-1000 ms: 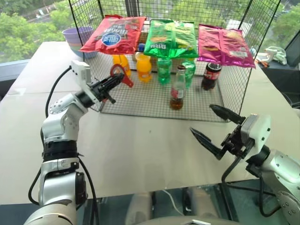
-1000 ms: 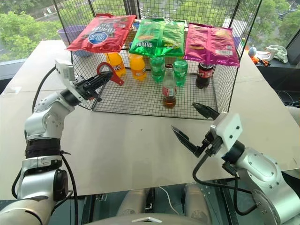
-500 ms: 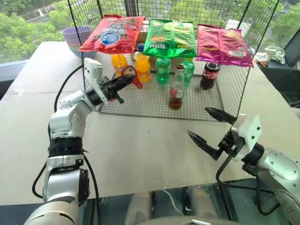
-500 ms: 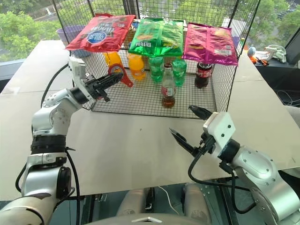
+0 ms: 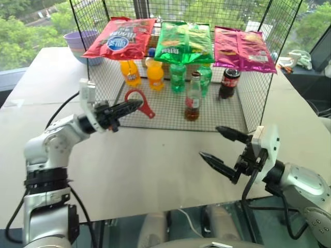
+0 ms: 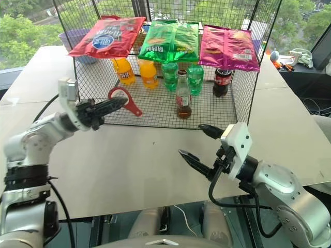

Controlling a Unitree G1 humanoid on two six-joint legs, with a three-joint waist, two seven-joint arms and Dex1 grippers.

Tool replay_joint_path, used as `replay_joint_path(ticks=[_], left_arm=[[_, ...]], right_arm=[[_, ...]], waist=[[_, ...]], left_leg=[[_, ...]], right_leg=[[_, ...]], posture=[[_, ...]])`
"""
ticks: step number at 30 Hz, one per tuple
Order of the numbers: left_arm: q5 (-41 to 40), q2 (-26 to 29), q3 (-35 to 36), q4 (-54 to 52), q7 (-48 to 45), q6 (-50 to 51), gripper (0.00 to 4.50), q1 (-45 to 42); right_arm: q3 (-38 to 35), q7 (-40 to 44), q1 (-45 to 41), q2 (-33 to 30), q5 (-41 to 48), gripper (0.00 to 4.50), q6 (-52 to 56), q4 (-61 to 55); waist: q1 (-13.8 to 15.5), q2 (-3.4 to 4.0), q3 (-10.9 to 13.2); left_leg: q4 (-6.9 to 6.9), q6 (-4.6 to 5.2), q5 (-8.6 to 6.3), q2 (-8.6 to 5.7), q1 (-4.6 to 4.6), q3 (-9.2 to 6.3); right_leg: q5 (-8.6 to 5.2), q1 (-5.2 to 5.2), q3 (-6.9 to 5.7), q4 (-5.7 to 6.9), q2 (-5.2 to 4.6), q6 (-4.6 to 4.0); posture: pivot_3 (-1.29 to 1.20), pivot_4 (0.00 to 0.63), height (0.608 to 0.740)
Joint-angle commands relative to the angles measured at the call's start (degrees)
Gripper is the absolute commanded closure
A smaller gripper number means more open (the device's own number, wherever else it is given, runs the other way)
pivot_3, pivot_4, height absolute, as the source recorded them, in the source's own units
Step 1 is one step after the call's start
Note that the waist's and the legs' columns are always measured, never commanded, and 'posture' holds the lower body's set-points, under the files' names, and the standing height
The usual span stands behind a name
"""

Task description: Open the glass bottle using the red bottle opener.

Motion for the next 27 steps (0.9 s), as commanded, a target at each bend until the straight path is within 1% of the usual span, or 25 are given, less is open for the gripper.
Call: replay_joint_path(ticks=[1,4,9,19,21,22,23,24,25,26,27], left_arm=[[-7.1,-0.6,0.2,-7.8,0.1,5.4,4.46,1.2],[-10.5,-4.2,-0.3,-11.5,4.0,7.1,4.46,1.9],[-12.5,-8.6,-1.6,-14.9,8.6,7.2,4.46,2.5],[-11.8,-11.0,-5.2,-17.0,9.8,5.2,4.46,2.1],[-11.6,-11.0,-5.8,-16.9,9.3,4.9,4.5,1.6],[-11.5,-11.0,-6.1,-16.8,9.0,4.8,4.5,1.5],[-11.5,-11.0,-6.3,-16.8,8.9,4.7,4.5,1.3],[-11.6,-11.0,-6.5,-16.7,8.7,4.7,4.5,1.2],[-11.6,-10.9,-6.7,-16.8,8.5,4.7,4.5,1.2],[-11.7,-10.8,-6.9,-16.8,8.3,4.6,4.5,1.3],[-11.6,-10.7,-7.0,-16.9,8.1,4.5,4.5,1.3]], right_arm=[[-0.3,0.2,-5.6,1.0,6.4,0.0,2.3,3.7],[0.5,-0.8,-10.6,3.0,11.7,0.0,5.7,9.1],[2.6,-1.3,-15.7,5.7,14.9,0.0,9.3,14.2],[4.9,-0.3,-19.6,9.4,17.1,0.0,12.6,18.4],[5.5,0.4,-20.4,9.6,17.3,0.51,13.5,19.4],[5.8,0.6,-20.8,9.7,17.3,0.85,13.9,19.7],[6.1,0.9,-21.1,9.8,17.2,0.85,14.2,20.1],[6.3,1.1,-21.5,10.0,17.0,1.63,14.3,20.4],[6.3,1.3,-21.6,10.0,16.8,1.85,14.5,20.6],[6.3,1.4,-21.7,10.1,16.7,2.36,14.5,20.7],[6.2,1.6,-21.9,10.0,16.6,2.74,14.6,20.9]], waist=[[0.1,0.0,0.0],[0.2,-0.01,0.0],[0.0,0.0,0.0],[-0.1,0.0,0.0],[-0.3,0.01,0.0],[-0.3,0.01,0.0],[-0.3,0.01,0.0],[-0.3,0.01,0.0],[-0.3,0.01,0.0],[-0.3,0.01,0.0],[-0.3,0.01,0.0]], left_leg=[[0.03,0.0,0.0,0.0,0.02,0.0],[0.05,0.01,0.0,-0.06,0.07,-0.03],[-0.04,0.01,0.0,-0.21,-0.01,-0.12],[-0.05,0.01,0.0,-0.23,0.0,-0.09],[-0.05,0.01,0.0,-0.23,0.0,-0.09],[-0.05,0.01,0.0,-0.23,0.0,-0.09],[-0.05,0.01,0.0,-0.23,0.0,-0.09],[-0.06,0.01,0.0,-0.23,-0.01,-0.1],[-0.06,0.01,0.0,-0.23,-0.02,-0.1],[-0.07,0.01,0.0,-0.23,-0.02,-0.1],[-0.06,0.01,0.0,-0.24,-0.04,-0.1]], right_leg=[[0.0,0.03,0.0,0.0,-0.02,0.0],[0.01,0.1,-0.01,-0.01,-0.07,-0.01],[0.02,0.05,-0.05,-0.01,0.04,-0.03],[0.02,0.04,-0.01,-0.01,0.05,-0.02],[0.02,0.04,-0.02,-0.01,0.05,-0.03],[0.02,0.04,-0.01,-0.01,0.05,-0.03],[0.02,0.04,-0.02,-0.01,0.05,-0.03],[0.02,0.03,-0.02,-0.02,0.05,-0.02],[0.02,0.03,-0.02,-0.02,0.05,-0.02],[0.02,0.03,-0.02,-0.03,0.05,-0.02],[0.02,0.03,-0.02,-0.03,0.05,-0.02]], posture=[[0.0,0.15,0.74],[0.0,0.15,0.74],[0.0,0.15,0.74],[0.0,0.15,0.74],[0.0,0.15,0.74],[0.0,0.15,0.74],[0.0,0.15,0.74],[0.0,0.15,0.74],[0.0,0.15,0.74],[0.0,0.15,0.74],[0.0,0.15,0.74]])
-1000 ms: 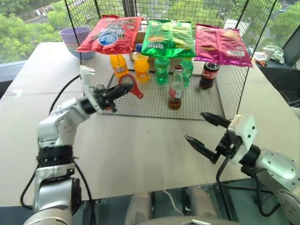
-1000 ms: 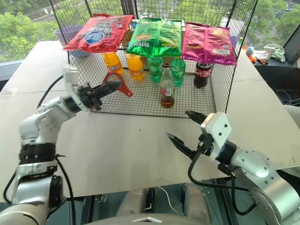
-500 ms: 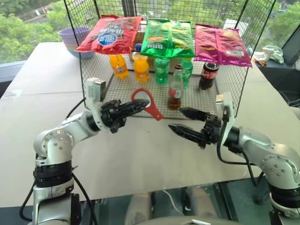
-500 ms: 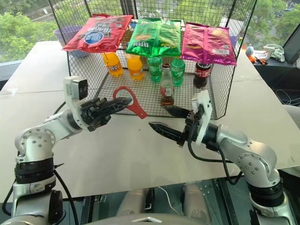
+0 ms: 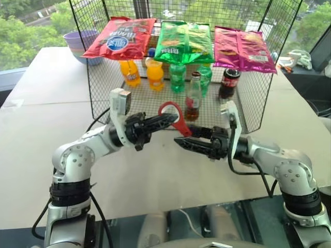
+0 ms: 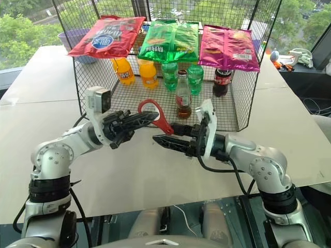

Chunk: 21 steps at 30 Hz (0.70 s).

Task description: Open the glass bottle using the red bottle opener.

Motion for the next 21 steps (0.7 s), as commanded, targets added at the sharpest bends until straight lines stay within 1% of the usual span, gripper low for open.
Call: replay_joint_path(ticks=[1,15,21], left_arm=[[-0.3,0.6,-0.2,-2.2,-1.0,-1.3,4.5,-0.9],[0.8,1.1,-1.9,-3.0,-2.7,-2.7,4.5,0.0],[2.8,1.6,-3.1,-3.1,-4.3,-4.7,4.5,0.5]], right_arm=[[-0.5,1.6,-1.4,-0.1,0.5,2.74,0.0,-0.5],[-0.7,3.2,-3.0,-0.2,-0.1,2.74,1.0,0.4],[-0.9,3.1,-3.4,0.1,0.0,2.74,1.1,0.6]], waist=[[0.0,0.0,0.0],[0.0,0.01,0.0],[0.0,0.02,0.0]], left_leg=[[0.0,0.0,0.0,0.0,0.0,0.0],[0.0,0.0,0.0,0.0,0.0,0.0],[-0.01,0.0,0.0,0.0,0.0,0.0]], right_leg=[[0.0,0.0,0.0,0.0,0.0,-0.01],[-0.01,-0.01,0.0,0.0,0.0,-0.01],[-0.01,-0.01,0.0,-0.01,0.0,-0.02]], posture=[[0.0,0.15,0.74],[0.0,0.15,0.74],[0.0,0.15,0.74]])
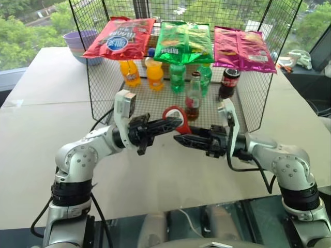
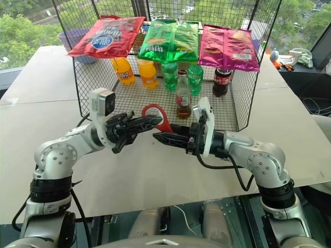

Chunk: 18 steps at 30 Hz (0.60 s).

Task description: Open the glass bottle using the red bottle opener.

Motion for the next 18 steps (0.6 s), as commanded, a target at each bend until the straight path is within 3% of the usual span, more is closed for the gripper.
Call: replay_joint_path(ticks=[1,7,10,12,18], left_arm=[[0.3,0.3,-0.3,-2.0,-1.1,-1.7,4.5,-0.1],[0.7,0.5,-0.5,-1.8,-1.7,-1.8,4.5,-0.3],[0.7,0.2,-0.4,-1.8,-1.6,-1.7,4.5,-0.5],[0.7,0.1,-0.4,-1.8,-1.6,-1.8,4.5,-0.6],[1.2,-0.7,-0.3,-1.1,-1.1,-2.7,4.5,-1.1]], right_arm=[[-0.9,0.5,-0.9,0.1,0.8,2.74,0.1,-1.0],[-0.7,0.3,-0.8,0.2,1.0,2.74,0.4,-1.2],[-0.5,0.4,-0.7,0.1,1.1,3.51,0.8,-1.2],[-0.2,0.8,-0.6,-0.3,0.8,4.32,1.2,-1.3],[-0.2,1.7,-0.4,-1.2,0.1,4.41,1.6,-1.5]], waist=[[0.0,0.0,0.0],[0.0,0.01,0.0],[0.0,0.01,0.0],[0.0,0.01,0.0],[0.0,0.02,0.0]], left_leg=[[0.0,0.0,0.0,0.0,-0.01,0.0],[0.0,0.0,0.0,0.0,-0.02,0.0],[0.0,0.0,0.0,0.0,-0.02,0.0],[-0.01,0.0,0.0,0.0,-0.02,0.0],[-0.02,0.0,0.0,0.01,-0.03,0.0]], right_leg=[[0.0,-0.01,0.0,0.0,0.0,0.0],[0.0,-0.02,0.0,0.0,0.0,0.0],[0.0,-0.03,0.0,0.0,0.0,0.0],[0.0,-0.03,0.0,-0.01,0.0,0.0],[0.0,-0.04,0.0,-0.01,0.0,0.0]], posture=[[0.0,0.15,0.74],[0.0,0.15,0.74],[0.0,0.15,0.74],[0.0,0.15,0.74],[0.0,0.15,0.74]])
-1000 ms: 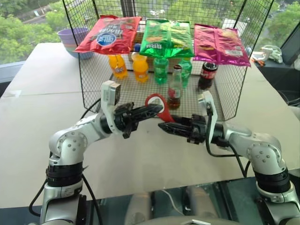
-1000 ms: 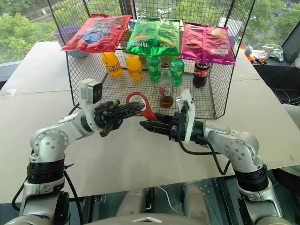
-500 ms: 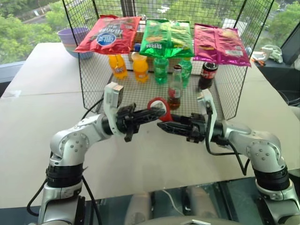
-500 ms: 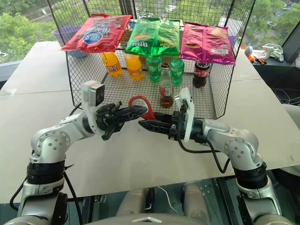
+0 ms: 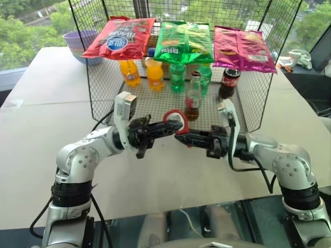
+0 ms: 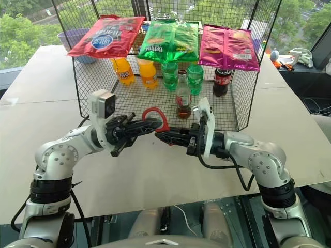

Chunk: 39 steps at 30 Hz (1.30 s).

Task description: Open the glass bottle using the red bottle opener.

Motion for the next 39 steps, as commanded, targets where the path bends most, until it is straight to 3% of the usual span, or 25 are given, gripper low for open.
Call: replay_joint_path(ticks=[1,2,5,12,13,20,23,39], left_arm=[[0.6,-0.5,0.5,-0.8,1.0,-2.0,4.5,-1.4],[0.8,-0.7,0.7,-0.5,1.0,-2.3,4.5,-1.6],[-0.7,-0.9,1.7,0.8,1.6,-1.1,3.58,-2.9],[2.4,-0.7,3.8,3.6,5.4,-3.7,0.3,-3.1],[4.3,-0.8,3.6,3.8,6.5,-5.2,0.1,-3.1],[27.6,-3.6,-5.2,5.8,18.1,-19.9,0.1,-6.1],[25.6,-4.2,-5.6,9.5,14.3,-18.2,0.1,-8.6],[40.6,-13.9,-12.8,36.7,10.5,-35.4,0.1,-24.5]], right_arm=[[0.1,0.3,-0.3,-0.7,-0.2,4.41,0.5,-1.8],[0.0,0.3,-0.3,-0.8,-0.3,4.41,0.5,-1.9],[-0.1,0.2,-0.2,-0.9,-0.7,4.5,0.3,-1.9],[-1.7,-0.7,2.7,-2.1,-4.4,4.5,-2.5,-4.1],[-2.1,-1.0,3.6,-2.5,-5.8,4.5,-3.7,-5.0],[-5.4,-9.5,10.6,-7.8,-22.0,4.5,-11.3,-15.9],[-6.3,-12.0,14.4,-8.5,-24.0,4.5,-11.5,-20.1],[-7.8,-19.2,22.6,-7.9,-27.8,4.5,-10.2,-28.4]], waist=[[0.0,0.0,0.0],[0.0,0.0,0.0],[0.0,-0.01,0.0],[0.0,-0.01,0.0],[0.1,-0.01,0.0],[1.2,-0.01,0.0],[1.3,-0.02,0.0],[1.4,-0.05,0.1]], left_leg=[[0.0,0.0,0.0,0.0,0.0,0.0],[0.0,0.0,0.0,0.0,0.0,0.0],[0.0,0.0,0.0,0.0,0.0,0.0],[-0.05,0.0,0.0,0.0,-0.01,-0.01],[-0.06,0.0,0.0,0.0,-0.03,-0.01],[-0.06,0.0,0.0,-0.08,-0.06,0.03],[-0.06,0.0,0.0,-0.06,-0.06,0.06],[-0.05,0.0,0.0,-0.08,-0.19,0.1]], right_leg=[[0.0,0.0,0.0,0.0,0.0,0.0],[0.0,0.0,0.0,0.0,0.0,0.0],[0.0,0.0,0.0,0.0,0.0,0.0],[-0.01,-0.01,0.0,-0.03,0.0,0.0],[-0.01,-0.02,-0.01,-0.03,0.0,0.01],[0.0,-0.02,0.0,-0.11,-0.05,0.02],[-0.01,-0.04,0.0,-0.1,-0.04,0.01],[0.0,-0.12,-0.03,-0.13,0.0,0.02]], posture=[[0.0,0.15,0.74],[0.0,0.15,0.74],[0.0,0.15,0.74],[0.0,0.15,0.74],[0.0,0.15,0.74],[0.0,0.15,0.74],[0.0,0.15,0.74],[0.0,0.15,0.74]])
